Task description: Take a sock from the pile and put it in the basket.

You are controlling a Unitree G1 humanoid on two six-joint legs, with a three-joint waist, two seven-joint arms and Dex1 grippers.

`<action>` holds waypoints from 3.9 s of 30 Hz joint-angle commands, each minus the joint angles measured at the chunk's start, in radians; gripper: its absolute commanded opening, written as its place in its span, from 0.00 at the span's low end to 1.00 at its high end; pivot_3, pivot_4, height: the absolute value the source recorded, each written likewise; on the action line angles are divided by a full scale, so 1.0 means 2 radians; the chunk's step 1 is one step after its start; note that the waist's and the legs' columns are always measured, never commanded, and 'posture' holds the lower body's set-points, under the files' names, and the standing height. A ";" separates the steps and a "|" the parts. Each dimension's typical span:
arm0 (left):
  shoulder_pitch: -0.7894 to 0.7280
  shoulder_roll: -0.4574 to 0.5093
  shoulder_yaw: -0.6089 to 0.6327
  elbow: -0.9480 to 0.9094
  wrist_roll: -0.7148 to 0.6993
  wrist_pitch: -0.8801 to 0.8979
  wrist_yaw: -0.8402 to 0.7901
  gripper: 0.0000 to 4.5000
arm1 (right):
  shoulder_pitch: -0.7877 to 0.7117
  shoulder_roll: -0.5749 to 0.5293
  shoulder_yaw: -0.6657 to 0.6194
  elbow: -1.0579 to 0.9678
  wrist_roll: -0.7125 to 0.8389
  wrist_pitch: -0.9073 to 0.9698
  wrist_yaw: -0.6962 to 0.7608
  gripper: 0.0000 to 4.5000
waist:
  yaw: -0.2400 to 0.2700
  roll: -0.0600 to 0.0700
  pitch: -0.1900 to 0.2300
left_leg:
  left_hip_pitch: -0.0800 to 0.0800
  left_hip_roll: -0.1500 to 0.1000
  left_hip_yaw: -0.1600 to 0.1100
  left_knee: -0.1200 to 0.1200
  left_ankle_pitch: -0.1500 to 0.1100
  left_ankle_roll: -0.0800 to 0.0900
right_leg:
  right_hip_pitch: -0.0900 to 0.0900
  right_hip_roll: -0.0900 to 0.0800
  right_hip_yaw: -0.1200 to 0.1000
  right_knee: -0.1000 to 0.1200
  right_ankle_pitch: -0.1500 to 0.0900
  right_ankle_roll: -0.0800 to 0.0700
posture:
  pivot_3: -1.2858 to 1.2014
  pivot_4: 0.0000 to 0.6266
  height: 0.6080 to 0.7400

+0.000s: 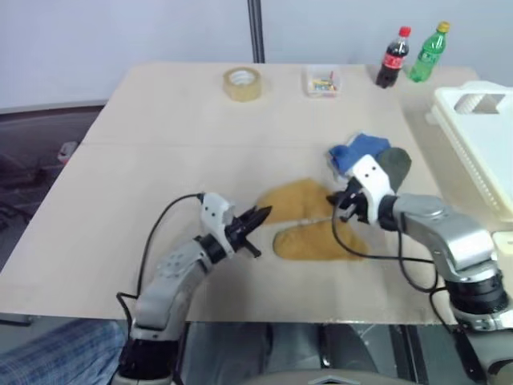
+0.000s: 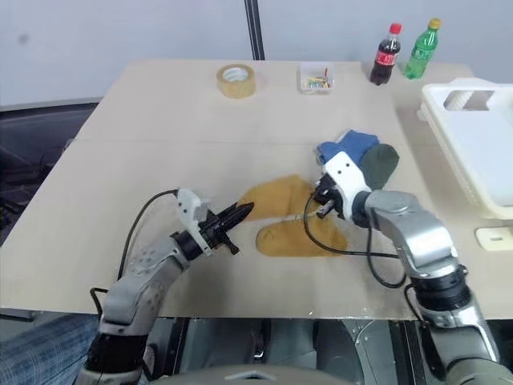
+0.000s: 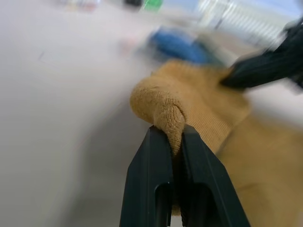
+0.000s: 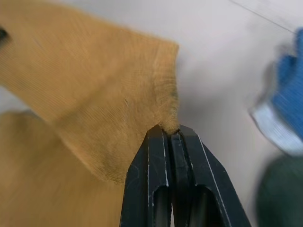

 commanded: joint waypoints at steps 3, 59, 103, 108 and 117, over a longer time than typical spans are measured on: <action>0.055 0.023 -0.027 -0.096 -0.038 0.057 0.012 0.01 | 0.032 -0.071 -0.077 -0.095 0.066 0.087 0.029 0.00 | -0.003 0.000 0.000 | 0.001 0.000 0.000 0.000 0.000 0.000 | 0.000 0.000 0.000 0.000 0.000 0.000 | 0.52 0.24 0.99; 0.034 0.017 -0.106 0.030 0.047 -0.011 -0.021 0.99 | 0.096 -0.029 0.122 0.093 -0.105 -0.377 0.018 0.77 | -0.001 -0.001 0.000 | 0.003 0.000 0.000 0.001 0.000 0.000 | 0.003 0.003 -0.001 0.000 0.000 0.000 | 0.52 0.24 0.99; -0.083 -0.010 0.060 0.157 -0.278 0.368 0.064 0.99 | 0.118 0.003 0.130 0.152 -0.201 -0.428 0.015 0.77 | -0.001 -0.004 -0.007 | 0.010 0.001 0.000 0.001 0.000 0.000 | 0.009 0.003 0.000 0.000 0.000 0.000 | 0.52 0.24 0.99; -0.082 0.002 0.076 0.155 -0.332 0.428 0.072 0.99 | 0.117 0.008 0.133 0.153 -0.205 -0.426 0.013 0.77 | -0.002 -0.004 -0.007 | 0.010 0.001 0.000 0.000 0.000 0.000 | 0.009 0.003 0.000 0.000 0.000 0.000 | 0.52 0.24 0.99; -0.092 -0.008 0.072 0.165 -0.360 0.466 0.091 0.99 | 0.115 0.012 0.133 0.151 -0.210 -0.423 0.014 0.77 | -0.002 -0.004 -0.007 | 0.010 0.001 0.000 0.000 0.000 0.000 | 0.009 0.002 0.000 0.000 0.000 0.000 | 0.52 0.24 0.99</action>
